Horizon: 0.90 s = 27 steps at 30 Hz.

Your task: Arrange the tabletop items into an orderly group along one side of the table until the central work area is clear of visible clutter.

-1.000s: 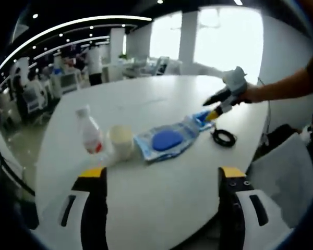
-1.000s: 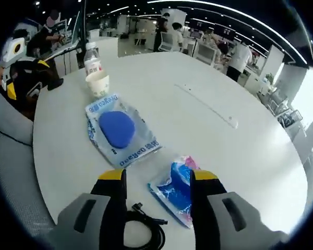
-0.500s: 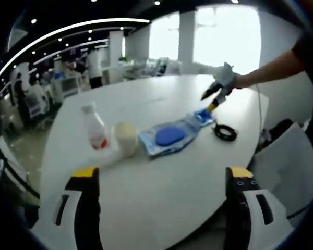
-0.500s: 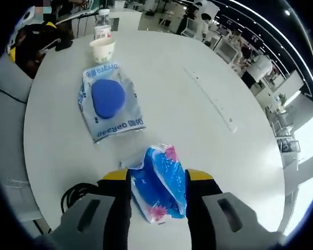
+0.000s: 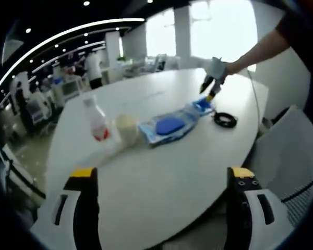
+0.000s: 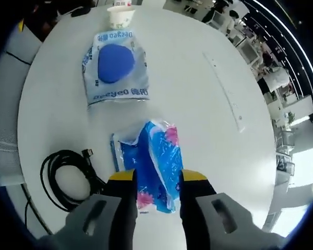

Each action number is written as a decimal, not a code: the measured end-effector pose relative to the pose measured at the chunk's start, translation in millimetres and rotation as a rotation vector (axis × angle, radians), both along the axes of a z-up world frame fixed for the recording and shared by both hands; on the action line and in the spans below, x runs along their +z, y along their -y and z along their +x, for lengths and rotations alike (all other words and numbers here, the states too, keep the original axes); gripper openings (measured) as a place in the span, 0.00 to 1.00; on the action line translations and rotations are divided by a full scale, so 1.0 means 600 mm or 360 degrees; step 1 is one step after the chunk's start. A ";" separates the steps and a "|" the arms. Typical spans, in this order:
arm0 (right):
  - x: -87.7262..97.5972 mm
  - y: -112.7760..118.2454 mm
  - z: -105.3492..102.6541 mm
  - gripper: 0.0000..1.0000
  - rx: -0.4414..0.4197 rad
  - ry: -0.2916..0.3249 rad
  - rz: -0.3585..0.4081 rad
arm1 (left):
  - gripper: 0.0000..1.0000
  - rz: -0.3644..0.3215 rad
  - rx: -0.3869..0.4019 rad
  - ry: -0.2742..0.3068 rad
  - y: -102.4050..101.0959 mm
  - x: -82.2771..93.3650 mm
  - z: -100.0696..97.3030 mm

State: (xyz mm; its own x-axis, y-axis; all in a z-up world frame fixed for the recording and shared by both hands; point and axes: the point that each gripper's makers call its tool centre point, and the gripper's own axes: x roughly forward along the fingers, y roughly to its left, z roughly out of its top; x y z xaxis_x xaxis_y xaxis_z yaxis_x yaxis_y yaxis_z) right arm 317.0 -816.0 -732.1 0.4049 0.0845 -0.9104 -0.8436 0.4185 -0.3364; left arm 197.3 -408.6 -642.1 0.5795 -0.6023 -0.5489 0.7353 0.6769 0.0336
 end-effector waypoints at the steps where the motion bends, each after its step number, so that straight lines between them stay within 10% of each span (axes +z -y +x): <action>1: -0.003 0.001 -0.001 0.27 0.0018 -0.0010 -0.0018 | 0.99 -0.0007 0.0002 -0.0005 0.000 -0.002 -0.001; 27: -0.028 0.000 0.013 0.00 0.0320 0.0030 -0.0246 | 0.88 -0.0053 0.0086 -0.0078 0.004 -0.034 -0.008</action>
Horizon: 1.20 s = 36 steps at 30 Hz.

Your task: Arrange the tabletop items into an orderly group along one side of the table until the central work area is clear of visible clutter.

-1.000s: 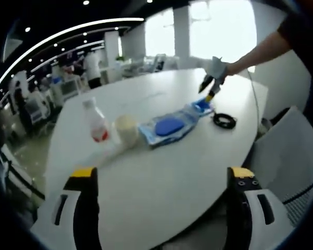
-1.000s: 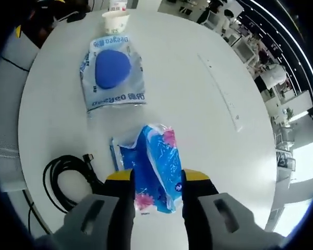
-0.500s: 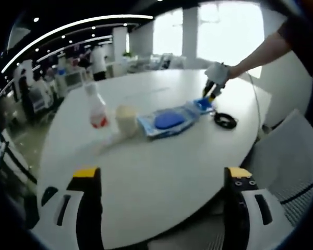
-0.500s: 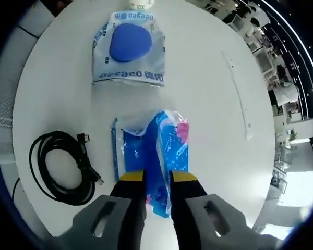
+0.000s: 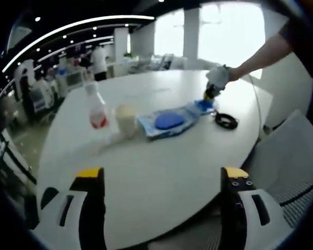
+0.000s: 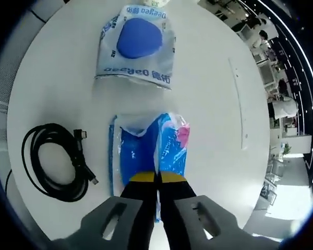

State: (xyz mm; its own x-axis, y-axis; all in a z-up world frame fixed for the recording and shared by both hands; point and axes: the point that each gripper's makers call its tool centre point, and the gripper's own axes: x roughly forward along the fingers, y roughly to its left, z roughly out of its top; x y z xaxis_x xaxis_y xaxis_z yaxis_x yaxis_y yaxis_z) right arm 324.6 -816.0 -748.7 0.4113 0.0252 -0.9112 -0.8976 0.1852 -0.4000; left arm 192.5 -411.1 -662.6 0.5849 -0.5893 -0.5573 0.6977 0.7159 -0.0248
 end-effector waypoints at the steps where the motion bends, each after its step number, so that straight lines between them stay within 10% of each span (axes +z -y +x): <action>1: 0.001 -0.001 -0.001 0.00 0.0001 0.0001 0.0005 | 0.88 0.0001 -0.0003 -0.0003 0.000 -0.001 0.000; 36: 0.001 -0.046 -0.031 0.00 -0.0030 -0.0037 0.0082 | 0.86 0.0015 -0.0048 0.0029 0.006 0.006 -0.004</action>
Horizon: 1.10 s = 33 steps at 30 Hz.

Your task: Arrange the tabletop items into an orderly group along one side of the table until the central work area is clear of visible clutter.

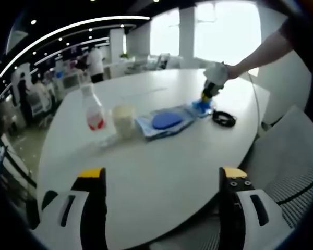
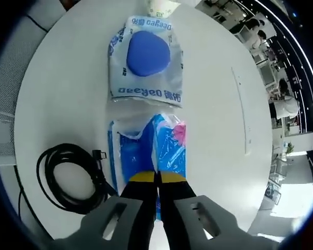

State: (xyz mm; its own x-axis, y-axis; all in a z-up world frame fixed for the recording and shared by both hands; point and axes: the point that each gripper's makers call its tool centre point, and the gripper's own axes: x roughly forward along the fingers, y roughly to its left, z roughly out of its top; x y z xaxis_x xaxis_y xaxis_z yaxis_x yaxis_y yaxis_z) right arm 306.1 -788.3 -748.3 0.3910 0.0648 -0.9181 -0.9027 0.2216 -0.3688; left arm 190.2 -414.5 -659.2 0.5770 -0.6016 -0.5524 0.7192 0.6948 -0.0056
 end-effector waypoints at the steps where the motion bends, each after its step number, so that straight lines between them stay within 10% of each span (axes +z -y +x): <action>1: 0.000 0.001 0.001 0.00 -0.0006 0.0001 0.0001 | 0.85 0.0002 0.0000 0.0000 0.000 0.000 0.000; 17: 0.045 -0.011 0.004 0.24 -0.0335 0.0137 0.0281 | 0.85 0.0010 -0.0039 0.0011 0.005 0.000 -0.001; 33: 0.063 -0.033 -0.063 0.43 -0.0756 0.0097 0.0645 | 0.85 -0.0012 -0.0121 0.0019 0.017 0.002 -0.010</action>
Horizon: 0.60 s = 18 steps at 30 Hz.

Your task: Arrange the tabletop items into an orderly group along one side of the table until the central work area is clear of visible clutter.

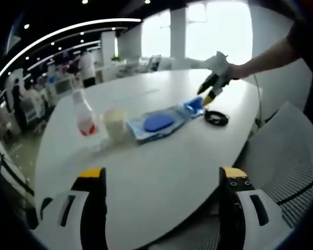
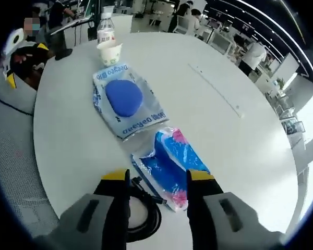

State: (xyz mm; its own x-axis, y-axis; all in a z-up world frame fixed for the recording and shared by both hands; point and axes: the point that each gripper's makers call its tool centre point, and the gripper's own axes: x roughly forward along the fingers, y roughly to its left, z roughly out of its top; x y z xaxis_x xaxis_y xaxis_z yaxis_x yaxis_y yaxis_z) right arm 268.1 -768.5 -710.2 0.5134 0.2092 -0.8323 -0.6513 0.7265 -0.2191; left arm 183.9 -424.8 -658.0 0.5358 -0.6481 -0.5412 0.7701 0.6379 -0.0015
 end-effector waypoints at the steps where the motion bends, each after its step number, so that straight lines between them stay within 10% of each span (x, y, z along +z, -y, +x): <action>1: 0.000 0.001 -0.007 0.43 -0.0033 -0.0003 0.0010 | 0.85 0.0003 -0.0009 -0.0002 0.001 -0.001 -0.001; 18: -0.037 -0.009 -0.076 0.52 -0.0231 0.0005 0.0093 | 0.84 -0.0019 -0.0052 -0.0005 0.009 0.002 -0.008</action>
